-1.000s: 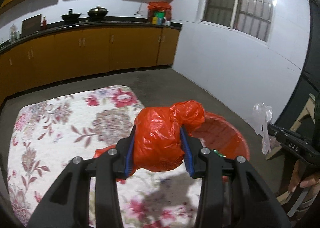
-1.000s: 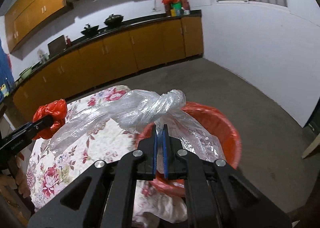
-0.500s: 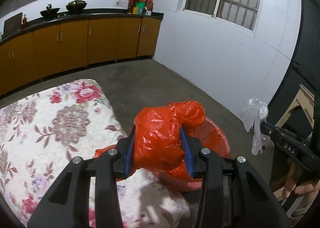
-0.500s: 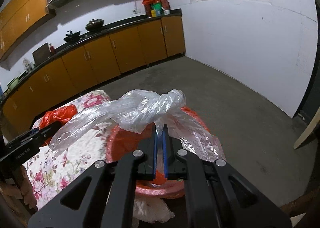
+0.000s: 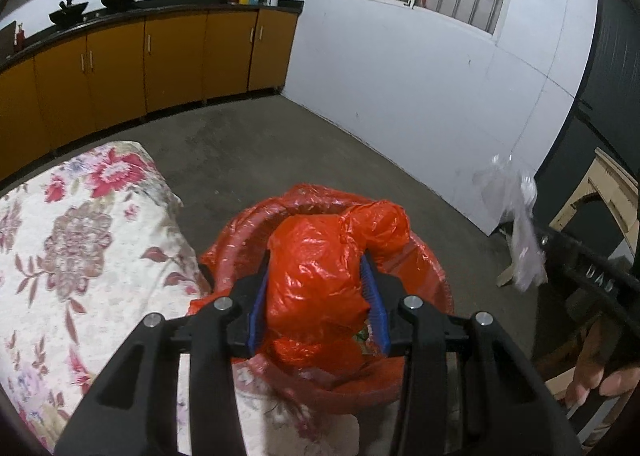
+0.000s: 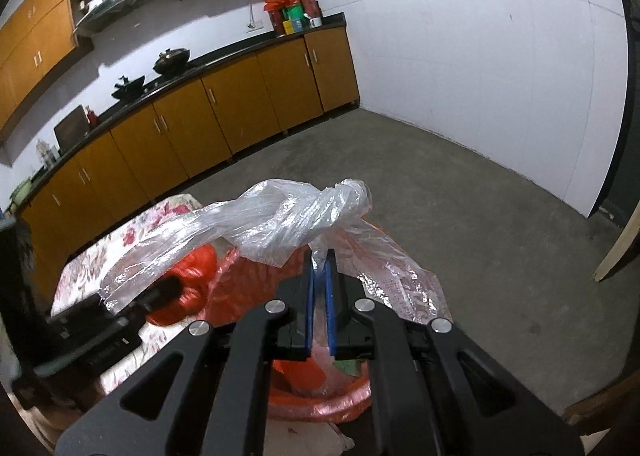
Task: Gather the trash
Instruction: 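Carry both bags over the orange basket and open both grippers to drop them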
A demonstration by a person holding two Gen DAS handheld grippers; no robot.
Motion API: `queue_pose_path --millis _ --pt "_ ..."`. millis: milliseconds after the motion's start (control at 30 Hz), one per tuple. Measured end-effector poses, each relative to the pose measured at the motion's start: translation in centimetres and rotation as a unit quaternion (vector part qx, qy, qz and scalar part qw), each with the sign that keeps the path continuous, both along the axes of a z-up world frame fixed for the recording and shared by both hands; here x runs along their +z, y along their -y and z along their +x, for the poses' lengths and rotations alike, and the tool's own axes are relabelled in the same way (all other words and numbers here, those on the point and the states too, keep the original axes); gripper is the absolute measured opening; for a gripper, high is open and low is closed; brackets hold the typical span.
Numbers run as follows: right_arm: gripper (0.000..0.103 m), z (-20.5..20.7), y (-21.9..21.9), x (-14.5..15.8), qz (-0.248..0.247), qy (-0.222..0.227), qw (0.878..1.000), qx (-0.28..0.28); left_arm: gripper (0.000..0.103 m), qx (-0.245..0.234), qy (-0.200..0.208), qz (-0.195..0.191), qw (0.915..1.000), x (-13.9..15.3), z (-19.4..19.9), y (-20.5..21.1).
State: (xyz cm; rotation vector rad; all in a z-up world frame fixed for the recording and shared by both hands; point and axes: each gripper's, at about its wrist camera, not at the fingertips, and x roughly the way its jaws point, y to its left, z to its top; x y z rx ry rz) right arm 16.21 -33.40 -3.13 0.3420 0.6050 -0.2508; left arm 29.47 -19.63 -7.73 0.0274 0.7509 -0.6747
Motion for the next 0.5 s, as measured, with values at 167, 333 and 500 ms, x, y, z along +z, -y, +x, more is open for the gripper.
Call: queue_pose_path --millis 167,333,500 --pt "0.006 1.1 0.4 -0.4 0.023 0.005 1.0 0.004 0.046 -0.004 -0.014 0.005 0.9999 -1.8 1.3 1.0" --pt "0.026 2.0 0.5 -1.7 0.047 -0.006 0.999 0.016 0.053 -0.003 -0.031 0.014 0.9994 -3.7 1.9 0.9" --pt "0.03 1.7 0.4 -2.3 0.052 -0.011 0.998 0.018 0.055 0.002 -0.041 0.021 0.9989 -4.9 1.8 0.2"
